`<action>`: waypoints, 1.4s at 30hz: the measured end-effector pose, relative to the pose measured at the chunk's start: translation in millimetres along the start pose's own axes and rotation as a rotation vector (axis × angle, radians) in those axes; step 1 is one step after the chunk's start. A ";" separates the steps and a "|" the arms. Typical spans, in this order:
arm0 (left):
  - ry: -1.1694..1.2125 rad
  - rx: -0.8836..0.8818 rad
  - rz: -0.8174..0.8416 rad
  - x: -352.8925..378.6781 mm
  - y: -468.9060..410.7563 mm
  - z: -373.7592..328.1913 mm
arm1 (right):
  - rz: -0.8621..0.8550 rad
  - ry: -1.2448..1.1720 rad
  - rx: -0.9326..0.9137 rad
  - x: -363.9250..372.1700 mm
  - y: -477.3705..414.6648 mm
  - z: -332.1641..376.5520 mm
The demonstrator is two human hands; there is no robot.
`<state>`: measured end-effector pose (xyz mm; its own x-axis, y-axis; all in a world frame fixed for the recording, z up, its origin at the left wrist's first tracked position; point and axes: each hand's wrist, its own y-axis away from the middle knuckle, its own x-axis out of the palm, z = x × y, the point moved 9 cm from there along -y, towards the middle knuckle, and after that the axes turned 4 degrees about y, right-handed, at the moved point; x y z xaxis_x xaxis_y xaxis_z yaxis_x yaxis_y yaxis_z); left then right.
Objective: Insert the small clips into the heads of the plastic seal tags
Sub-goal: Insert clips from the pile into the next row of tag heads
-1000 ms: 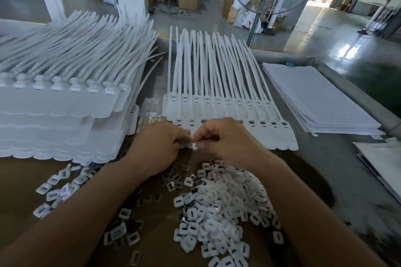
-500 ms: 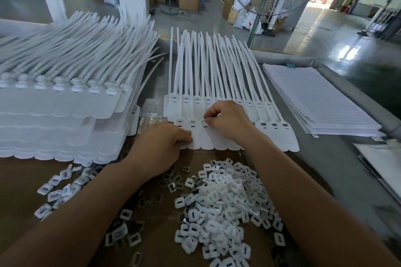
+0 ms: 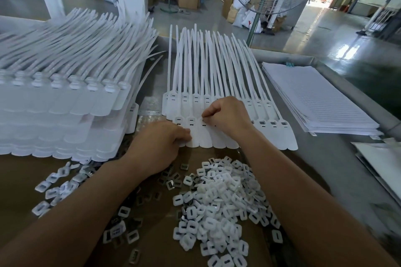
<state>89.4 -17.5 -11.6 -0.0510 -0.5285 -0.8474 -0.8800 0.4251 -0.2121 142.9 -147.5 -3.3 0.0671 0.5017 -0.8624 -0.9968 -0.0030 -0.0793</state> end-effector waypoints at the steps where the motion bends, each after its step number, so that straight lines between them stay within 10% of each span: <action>1: -0.002 0.003 0.000 0.1 -0.1 0.0 | -0.005 -0.019 0.013 -0.2 0.0 -1.5; 16: 0.018 -0.017 -0.006 1.4 0.8 1.9 | 0.068 0.057 0.151 9.0 -17.4 -5.4; 42: 0.000 -0.023 0.014 2.3 0.4 1.9 | 0.439 -0.005 -0.243 16.4 75.9 20.6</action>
<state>89.8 -17.1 -14.6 -0.0637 -0.5227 -0.8501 -0.8899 0.4154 -0.1887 67.5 -121.7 -13.1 -0.3576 0.4123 -0.8379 -0.8921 -0.4163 0.1758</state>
